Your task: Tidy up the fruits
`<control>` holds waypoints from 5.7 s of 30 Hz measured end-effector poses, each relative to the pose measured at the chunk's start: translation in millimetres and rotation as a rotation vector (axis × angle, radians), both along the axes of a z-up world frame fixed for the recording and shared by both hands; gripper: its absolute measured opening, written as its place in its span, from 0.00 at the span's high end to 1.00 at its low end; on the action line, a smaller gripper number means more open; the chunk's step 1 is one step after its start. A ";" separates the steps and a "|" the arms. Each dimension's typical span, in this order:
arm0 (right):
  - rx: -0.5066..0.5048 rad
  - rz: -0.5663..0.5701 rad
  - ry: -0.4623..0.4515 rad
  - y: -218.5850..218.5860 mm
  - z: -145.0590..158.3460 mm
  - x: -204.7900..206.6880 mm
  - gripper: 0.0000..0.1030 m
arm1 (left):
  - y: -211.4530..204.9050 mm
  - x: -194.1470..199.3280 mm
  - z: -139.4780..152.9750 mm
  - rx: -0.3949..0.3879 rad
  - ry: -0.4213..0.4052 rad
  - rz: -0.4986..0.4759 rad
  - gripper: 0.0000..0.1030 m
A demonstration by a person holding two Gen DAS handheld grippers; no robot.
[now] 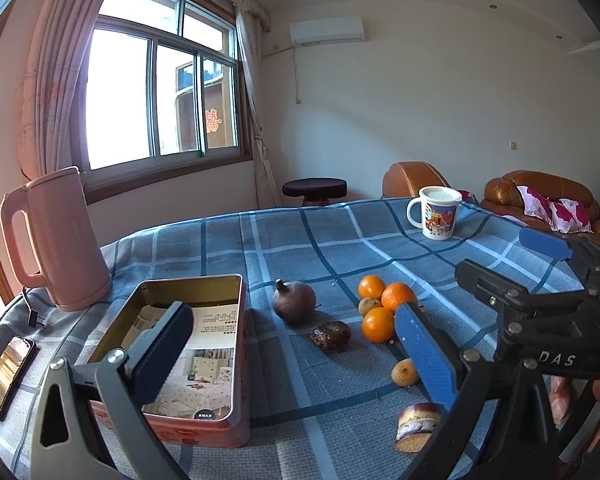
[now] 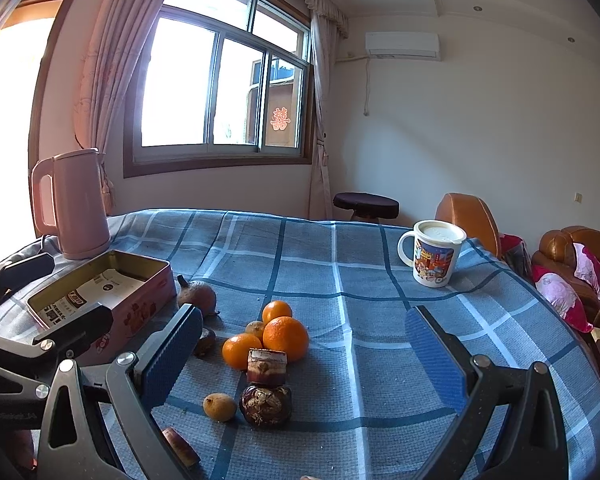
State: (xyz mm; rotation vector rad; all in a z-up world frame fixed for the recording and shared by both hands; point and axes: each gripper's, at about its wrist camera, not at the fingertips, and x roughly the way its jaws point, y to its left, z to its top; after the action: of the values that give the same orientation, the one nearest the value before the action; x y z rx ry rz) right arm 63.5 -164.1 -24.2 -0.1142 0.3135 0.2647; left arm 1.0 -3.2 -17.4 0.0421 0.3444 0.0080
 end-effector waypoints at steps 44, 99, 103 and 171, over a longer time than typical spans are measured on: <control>0.011 -0.009 0.027 -9.0 -11.3 0.4 0.01 | -6.8 4.6 -10.7 0.016 0.041 -0.008 0.00; -0.029 0.238 0.495 11.6 -72.5 56.9 0.57 | -2.9 55.3 -48.2 -0.177 0.300 -0.243 0.67; -0.007 0.265 0.505 8.7 -72.1 57.4 0.57 | 0.5 51.1 -45.8 -0.187 0.273 -0.240 0.67; 0.064 0.311 0.066 -7.7 -42.9 -1.9 0.57 | -1.3 14.1 -29.9 -0.118 0.037 -0.195 0.67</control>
State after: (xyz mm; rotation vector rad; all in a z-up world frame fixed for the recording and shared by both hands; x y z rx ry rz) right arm 61.6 -171.8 -67.1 -0.0906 0.3519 0.5866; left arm 15.1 -4.5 -47.3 -0.0407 0.3759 -0.2066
